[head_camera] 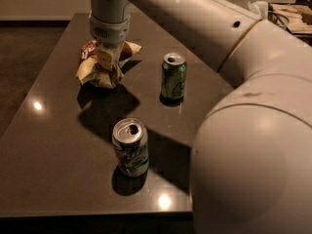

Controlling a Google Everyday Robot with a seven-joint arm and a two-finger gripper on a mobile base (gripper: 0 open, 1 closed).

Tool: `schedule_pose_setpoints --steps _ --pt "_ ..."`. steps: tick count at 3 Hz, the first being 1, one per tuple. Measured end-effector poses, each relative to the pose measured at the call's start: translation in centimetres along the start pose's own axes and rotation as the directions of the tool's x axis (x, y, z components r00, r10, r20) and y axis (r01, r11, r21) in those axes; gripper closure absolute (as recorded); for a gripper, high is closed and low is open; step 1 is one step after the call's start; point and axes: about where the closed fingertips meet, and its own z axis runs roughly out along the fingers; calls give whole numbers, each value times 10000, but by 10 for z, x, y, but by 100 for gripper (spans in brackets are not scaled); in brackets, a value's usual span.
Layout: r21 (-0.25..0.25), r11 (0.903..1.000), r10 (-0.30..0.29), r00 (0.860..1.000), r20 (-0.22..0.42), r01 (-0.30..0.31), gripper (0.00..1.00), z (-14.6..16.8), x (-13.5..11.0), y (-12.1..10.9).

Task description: Move brown chip bag near 7up can

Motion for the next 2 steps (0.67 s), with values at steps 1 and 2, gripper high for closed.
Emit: schedule_pose_setpoints --steps 1,2 --pt "-561 9945 -898 9958 -194 886 100 -8 25 27" --pt "-886 9826 -1670 9851 -406 1629 100 -18 59 44"
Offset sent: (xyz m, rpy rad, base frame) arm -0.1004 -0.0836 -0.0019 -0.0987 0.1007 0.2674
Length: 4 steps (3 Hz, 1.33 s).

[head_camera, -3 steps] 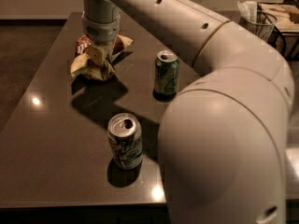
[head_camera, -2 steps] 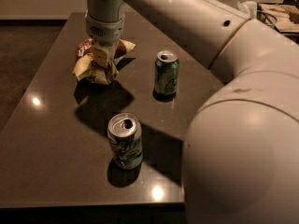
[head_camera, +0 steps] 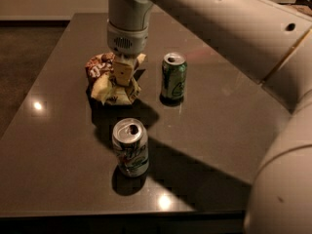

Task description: Move brown chip bag near 7up can

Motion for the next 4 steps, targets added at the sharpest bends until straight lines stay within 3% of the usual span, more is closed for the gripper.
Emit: schedule_pose_setpoints --steps 2,4 --pt "-264 9944 -1029 9946 -155 1025 100 -15 40 33" --pt "-364 9886 -1463 9892 -70 1460 100 -21 64 62"
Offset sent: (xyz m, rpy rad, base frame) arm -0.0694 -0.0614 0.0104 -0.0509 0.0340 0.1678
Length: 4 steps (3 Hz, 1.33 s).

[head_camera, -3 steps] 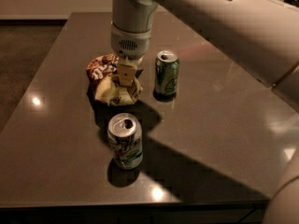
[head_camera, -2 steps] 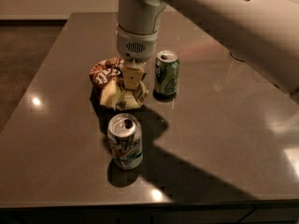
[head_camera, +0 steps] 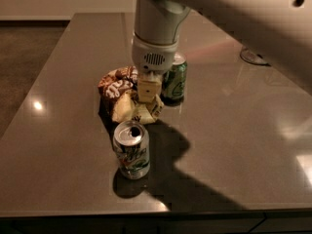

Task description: Move brown chip bag near 7up can

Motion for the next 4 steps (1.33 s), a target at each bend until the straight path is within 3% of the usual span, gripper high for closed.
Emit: schedule_pose_setpoints --steps 1,4 --pt "96 9999 125 9999 43 -125 85 1 11 5" --pt "211 9997 88 9999 148 -91 15 4 7 2"
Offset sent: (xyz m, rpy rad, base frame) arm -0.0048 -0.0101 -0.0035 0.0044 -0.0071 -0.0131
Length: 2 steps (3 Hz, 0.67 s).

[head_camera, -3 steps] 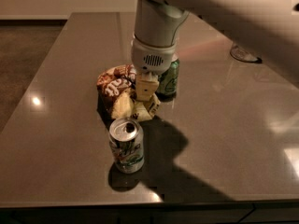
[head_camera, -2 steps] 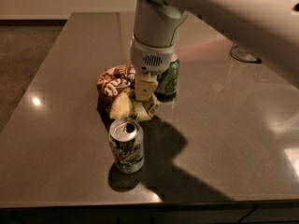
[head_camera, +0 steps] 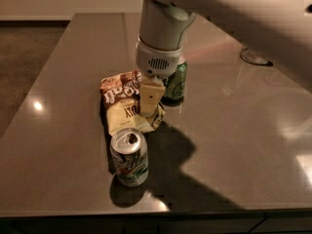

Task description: Move brown chip bag near 7up can

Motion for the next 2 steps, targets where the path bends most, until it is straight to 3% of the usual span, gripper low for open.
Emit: schedule_pose_setpoints --steps 1,2 --pt "30 10000 -15 10000 29 15 0 1 -1 -1" --pt "31 10000 -16 10000 31 16 0 1 -2 -1"
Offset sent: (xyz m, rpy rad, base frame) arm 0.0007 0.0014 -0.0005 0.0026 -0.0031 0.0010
